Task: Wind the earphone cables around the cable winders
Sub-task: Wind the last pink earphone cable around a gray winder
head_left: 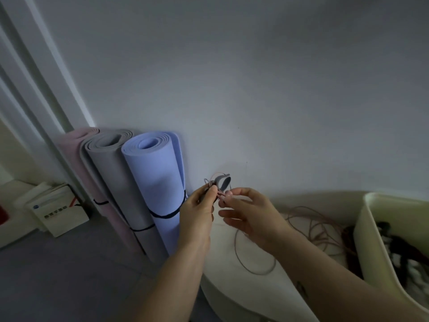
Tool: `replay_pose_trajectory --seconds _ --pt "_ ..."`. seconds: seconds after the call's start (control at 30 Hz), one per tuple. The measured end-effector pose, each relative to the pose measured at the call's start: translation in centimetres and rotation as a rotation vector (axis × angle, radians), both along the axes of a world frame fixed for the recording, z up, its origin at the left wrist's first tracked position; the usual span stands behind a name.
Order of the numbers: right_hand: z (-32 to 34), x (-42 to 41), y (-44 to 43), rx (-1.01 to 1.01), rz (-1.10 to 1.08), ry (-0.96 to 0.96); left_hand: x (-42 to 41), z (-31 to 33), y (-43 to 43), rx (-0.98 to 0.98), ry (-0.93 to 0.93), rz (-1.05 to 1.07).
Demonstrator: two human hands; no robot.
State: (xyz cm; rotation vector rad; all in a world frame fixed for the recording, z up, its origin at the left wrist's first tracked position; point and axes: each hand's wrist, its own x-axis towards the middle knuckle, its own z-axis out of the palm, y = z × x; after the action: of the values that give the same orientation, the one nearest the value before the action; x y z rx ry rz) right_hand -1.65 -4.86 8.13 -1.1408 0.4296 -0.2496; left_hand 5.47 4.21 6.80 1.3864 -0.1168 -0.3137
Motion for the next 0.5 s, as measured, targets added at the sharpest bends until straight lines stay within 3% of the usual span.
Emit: replay_pose_trajectory --seconds 0.17,0.5 --pt "-2.2 1.3 -1.2 0.145 -0.024 0.002 0.7 -2.6 -1.5 -0.018 0.036 0.067" --pt "-5.5 2.8 -2.8 0.198 -0.046 0.008 1.3 -5.9 -3.4 -0.059 0.179 0.041"
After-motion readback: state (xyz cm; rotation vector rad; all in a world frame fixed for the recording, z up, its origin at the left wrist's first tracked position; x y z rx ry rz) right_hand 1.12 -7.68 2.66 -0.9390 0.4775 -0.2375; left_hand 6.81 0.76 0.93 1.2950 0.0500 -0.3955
